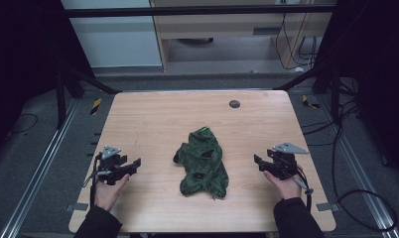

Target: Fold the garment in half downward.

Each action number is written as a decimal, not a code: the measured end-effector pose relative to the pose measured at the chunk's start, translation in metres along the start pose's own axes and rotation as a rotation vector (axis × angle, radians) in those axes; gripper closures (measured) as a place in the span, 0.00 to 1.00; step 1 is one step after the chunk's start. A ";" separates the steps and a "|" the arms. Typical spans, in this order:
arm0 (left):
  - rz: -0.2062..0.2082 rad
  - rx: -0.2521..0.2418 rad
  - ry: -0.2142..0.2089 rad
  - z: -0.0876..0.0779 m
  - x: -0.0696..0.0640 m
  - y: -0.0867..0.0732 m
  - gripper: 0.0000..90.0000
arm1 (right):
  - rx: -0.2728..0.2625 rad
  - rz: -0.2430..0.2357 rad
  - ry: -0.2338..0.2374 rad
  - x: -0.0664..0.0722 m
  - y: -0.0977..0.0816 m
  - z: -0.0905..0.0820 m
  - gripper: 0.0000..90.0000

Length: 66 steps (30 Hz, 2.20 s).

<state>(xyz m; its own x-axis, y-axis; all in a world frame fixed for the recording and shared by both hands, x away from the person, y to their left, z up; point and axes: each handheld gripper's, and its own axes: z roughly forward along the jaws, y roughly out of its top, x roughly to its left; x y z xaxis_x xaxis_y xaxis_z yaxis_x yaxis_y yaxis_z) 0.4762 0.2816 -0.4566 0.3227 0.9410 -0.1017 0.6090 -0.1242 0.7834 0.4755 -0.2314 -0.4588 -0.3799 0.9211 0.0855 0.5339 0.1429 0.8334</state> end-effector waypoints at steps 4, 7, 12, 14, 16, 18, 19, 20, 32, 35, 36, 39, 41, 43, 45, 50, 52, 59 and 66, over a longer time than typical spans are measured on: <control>0.031 -0.022 -0.009 0.002 -0.003 0.012 0.45 | -0.017 0.000 0.015 0.002 0.011 0.003 0.48; 0.040 -0.034 -0.008 0.006 -0.007 0.020 0.46 | -0.026 -0.003 0.033 0.006 0.020 0.005 0.49; 0.039 -0.043 -0.037 0.015 -0.015 0.035 0.48 | -0.031 -0.019 0.059 0.013 0.032 0.012 0.51; 0.044 -0.049 -0.048 0.019 -0.019 0.040 0.48 | -0.031 -0.024 0.062 0.016 0.037 0.015 0.51; 0.041 -0.056 -0.064 0.022 -0.024 0.046 0.48 | -0.035 -0.028 0.066 0.019 0.043 0.019 0.52; 0.048 -0.059 -0.072 0.025 -0.029 0.050 0.48 | -0.038 -0.028 0.070 0.021 0.048 0.023 0.52; 0.048 -0.059 -0.072 0.025 -0.029 0.050 0.48 | -0.038 -0.029 0.073 0.022 0.050 0.024 0.52; 0.058 -0.062 -0.075 0.029 -0.034 0.054 0.48 | -0.042 -0.031 0.075 0.024 0.052 0.026 0.52; 0.119 -0.064 -0.101 0.050 -0.053 0.073 0.51 | -0.040 -0.047 0.099 0.034 0.069 0.044 0.54; 0.114 -0.055 -0.116 0.056 -0.054 0.076 0.52 | -0.031 -0.046 0.107 0.033 0.072 0.051 0.56; 0.110 -0.051 -0.120 0.059 -0.055 0.078 0.52 | -0.025 -0.042 0.108 0.034 0.073 0.053 0.57; 0.100 -0.052 -0.138 0.066 -0.057 0.081 0.53 | -0.018 -0.043 0.112 0.034 0.075 0.060 0.58; 0.097 -0.050 -0.142 0.068 -0.058 0.082 0.53 | -0.009 -0.051 0.111 0.036 0.076 0.064 0.58; 0.100 -0.041 -0.147 0.072 -0.059 0.084 0.53 | -0.008 -0.051 0.114 0.036 0.076 0.066 0.59; 0.099 -0.033 -0.153 0.078 -0.060 0.086 0.53 | -0.009 -0.037 0.125 0.037 0.077 0.072 0.60; 0.115 -0.009 -0.155 0.090 -0.066 0.087 0.54 | 0.015 -0.041 0.124 0.038 0.076 0.084 0.60; 0.113 -0.002 -0.170 0.095 -0.067 0.086 0.54 | 0.020 -0.030 0.131 0.039 0.076 0.088 0.60; 0.134 0.042 -0.181 0.112 -0.071 0.080 0.54 | 0.035 -0.032 0.133 0.042 0.079 0.101 0.61; 0.163 0.076 -0.203 0.125 -0.078 0.074 0.54 | 0.068 -0.027 0.151 0.048 0.074 0.115 0.61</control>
<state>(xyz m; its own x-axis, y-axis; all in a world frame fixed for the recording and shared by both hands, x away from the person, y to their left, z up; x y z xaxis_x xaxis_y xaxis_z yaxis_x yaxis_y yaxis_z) 0.5872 0.1594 -0.4673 0.5550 0.8252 -0.1054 0.5876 -0.2991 0.7518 0.5838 -0.1354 -0.4560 -0.5017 0.8521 0.1487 0.5696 0.1961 0.7981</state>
